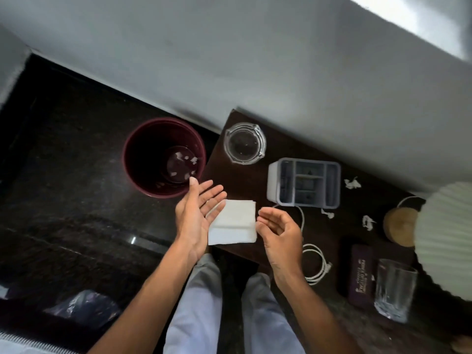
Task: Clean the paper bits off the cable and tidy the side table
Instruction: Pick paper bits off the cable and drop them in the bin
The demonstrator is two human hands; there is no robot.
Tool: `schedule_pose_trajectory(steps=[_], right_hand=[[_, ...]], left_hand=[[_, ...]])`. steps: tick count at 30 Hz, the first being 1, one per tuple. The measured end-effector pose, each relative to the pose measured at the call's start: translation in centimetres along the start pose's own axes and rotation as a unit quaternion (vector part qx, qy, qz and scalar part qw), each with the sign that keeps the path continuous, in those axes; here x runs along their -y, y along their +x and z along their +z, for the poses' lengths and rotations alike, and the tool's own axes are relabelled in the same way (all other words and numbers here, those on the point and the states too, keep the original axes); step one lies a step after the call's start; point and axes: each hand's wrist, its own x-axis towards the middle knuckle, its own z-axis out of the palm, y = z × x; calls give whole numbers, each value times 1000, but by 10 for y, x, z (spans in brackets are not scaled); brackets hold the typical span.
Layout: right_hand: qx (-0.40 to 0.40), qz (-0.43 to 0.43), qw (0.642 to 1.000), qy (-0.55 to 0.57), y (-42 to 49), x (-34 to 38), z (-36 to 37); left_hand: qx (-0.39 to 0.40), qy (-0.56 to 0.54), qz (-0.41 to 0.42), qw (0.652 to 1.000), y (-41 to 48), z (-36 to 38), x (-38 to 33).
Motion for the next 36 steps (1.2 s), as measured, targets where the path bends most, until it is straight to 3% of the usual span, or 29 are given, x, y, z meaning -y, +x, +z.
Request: schedule_pose_trajectory(steps=[11, 18, 26, 36], right_hand=[[-202, -11, 976, -84, 49, -28, -106], [-167, -16, 969, -180, 86, -38, -116], [-114, -95, 944, -295, 88, -50, -120], [-53, -76, 979, -181, 45, -38, -119]], left_hand=[[25, 73, -54, 996, -38, 54, 80], [25, 106, -60, 992, -50, 73, 104], [32, 113, -53, 992, -59, 78, 113], [23, 126, -43, 991, -63, 74, 122]])
